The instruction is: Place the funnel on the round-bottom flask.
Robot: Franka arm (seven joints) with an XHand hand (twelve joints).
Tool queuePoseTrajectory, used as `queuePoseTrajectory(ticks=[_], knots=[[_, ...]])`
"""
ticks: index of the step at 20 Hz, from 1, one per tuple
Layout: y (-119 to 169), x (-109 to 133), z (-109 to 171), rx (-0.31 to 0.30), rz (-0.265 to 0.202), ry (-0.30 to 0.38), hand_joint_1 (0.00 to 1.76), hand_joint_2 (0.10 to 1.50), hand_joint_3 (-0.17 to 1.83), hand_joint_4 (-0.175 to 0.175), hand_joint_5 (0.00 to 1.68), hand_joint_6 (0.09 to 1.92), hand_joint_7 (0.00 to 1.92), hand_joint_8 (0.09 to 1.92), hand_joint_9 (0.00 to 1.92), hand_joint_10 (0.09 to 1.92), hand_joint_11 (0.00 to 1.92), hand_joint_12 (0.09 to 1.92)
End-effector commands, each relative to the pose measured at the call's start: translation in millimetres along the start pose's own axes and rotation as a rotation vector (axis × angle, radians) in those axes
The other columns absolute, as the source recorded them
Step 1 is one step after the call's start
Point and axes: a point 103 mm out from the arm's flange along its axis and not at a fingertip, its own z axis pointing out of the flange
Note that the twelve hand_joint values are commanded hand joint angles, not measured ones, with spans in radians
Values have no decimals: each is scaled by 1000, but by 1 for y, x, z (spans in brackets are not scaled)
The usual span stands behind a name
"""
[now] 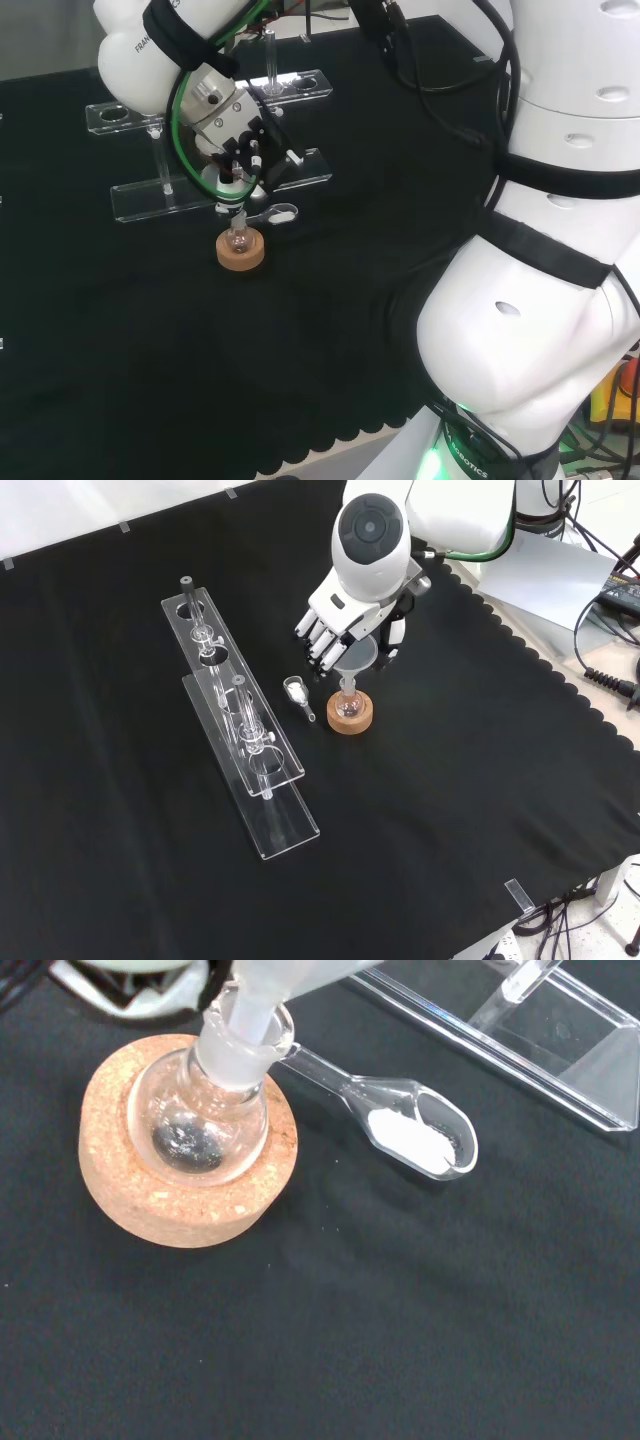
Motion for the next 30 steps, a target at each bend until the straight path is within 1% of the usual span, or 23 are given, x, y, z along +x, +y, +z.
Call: queuePoseTrajectory(ticks=[1,5,8,10,12,13,14,15,18,22,24,26,28,30], knots=[[0,2,0,6,-1,-5,918,695,752,-14,694,844,530,692,940,491,567,1295],[0,1,5,24,3,-6,902,684,755,-14,662,848,498,706,893,512,505,1332],[-1,0,7,59,5,4,893,666,763,-22,554,817,442,725,828,551,443,1371],[-2,-1,8,75,8,19,876,647,769,-25,435,688,385,736,762,580,385,1406],[-3,-1,8,92,13,29,804,621,739,-28,270,394,249,732,626,627,304,1459],[-5,-1,8,94,16,22,758,613,708,-27,199,257,170,721,536,655,263,1489],[-6,-1,8,92,18,19,710,609,665,-24,148,157,96,692,439,685,217,1521],[-7,-1,7,89,21,15,673,611,622,-21,119,92,49,657,361,717,180,1546],[-11,-1,4,84,18,12,615,625,522,-15,75,87,4,465,167,801,94,1588],[-19,1,1,56,7,15,588,627,474,-13,59,87,0,375,99,834,60,1601],[-24,-2,-3,29,5,21,566,625,454,-13,56,87,0,356,86,842,50,1605],[-30,-6,-11,-15,2,27,545,623,440,-13,55,87,0,350,78,845,46,1607],[-37,-13,-18,-66,0,46,535,631,422,-14,63,87,0,379,87,851,45,1606],[-42,-24,-23,-94,5,69,542,654,395,-17,91,87,0,480,136,834,52,1601]])
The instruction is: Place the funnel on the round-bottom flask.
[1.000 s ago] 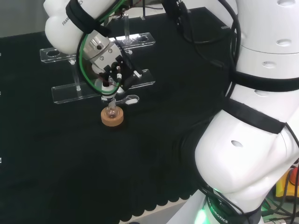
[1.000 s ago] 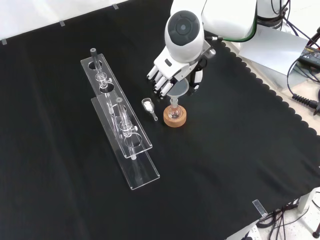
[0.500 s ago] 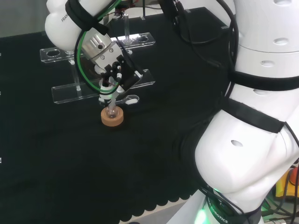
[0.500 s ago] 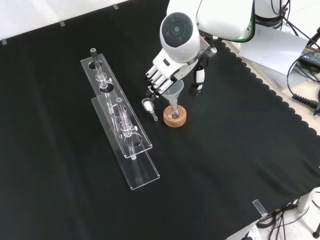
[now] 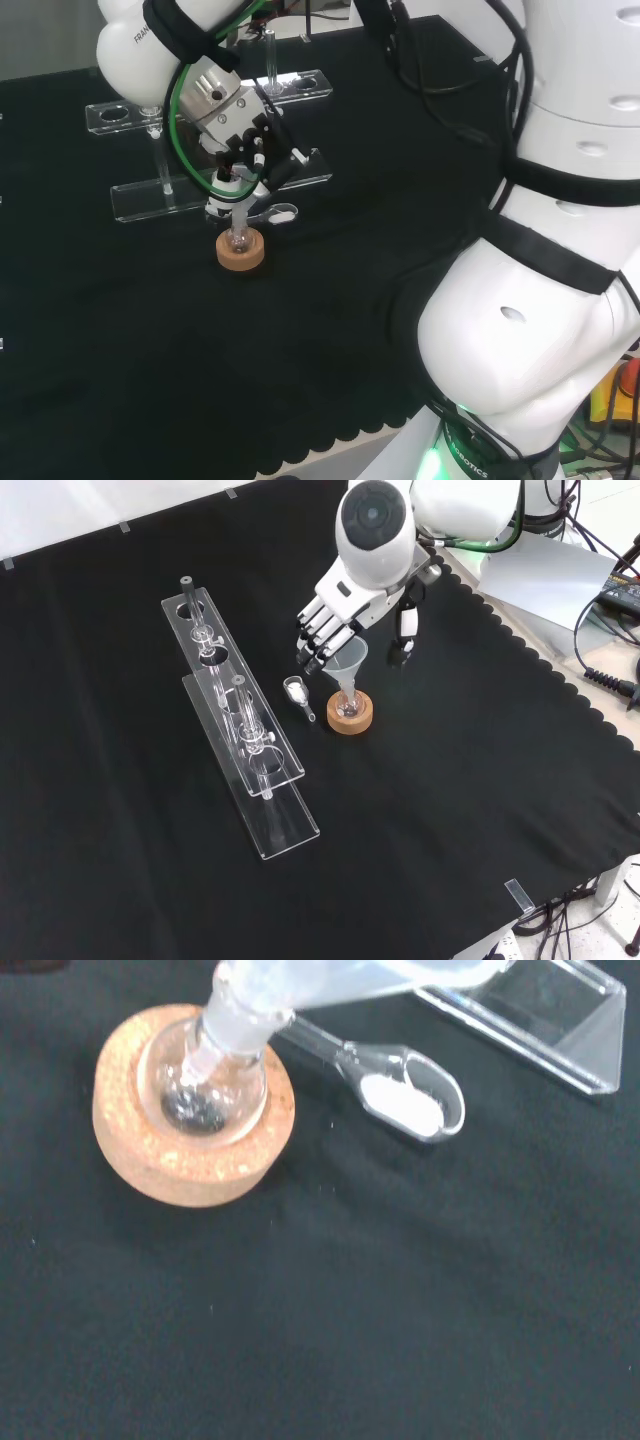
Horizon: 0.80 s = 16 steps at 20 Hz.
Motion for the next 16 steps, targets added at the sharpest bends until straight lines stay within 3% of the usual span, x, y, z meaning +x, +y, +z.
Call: queuePoseTrajectory(ticks=[1,7,16], knots=[[-21,-25,-20,-134,-3,56,567,669,393,-18,113,87,4,535,163,822,60,1595],[-29,-70,-23,-190,53,121,712,690,493,-27,259,87,84,689,308,761,117,1566],[-23,-134,2,-190,131,215,792,665,640,-51,520,87,343,703,626,615,344,1446]])
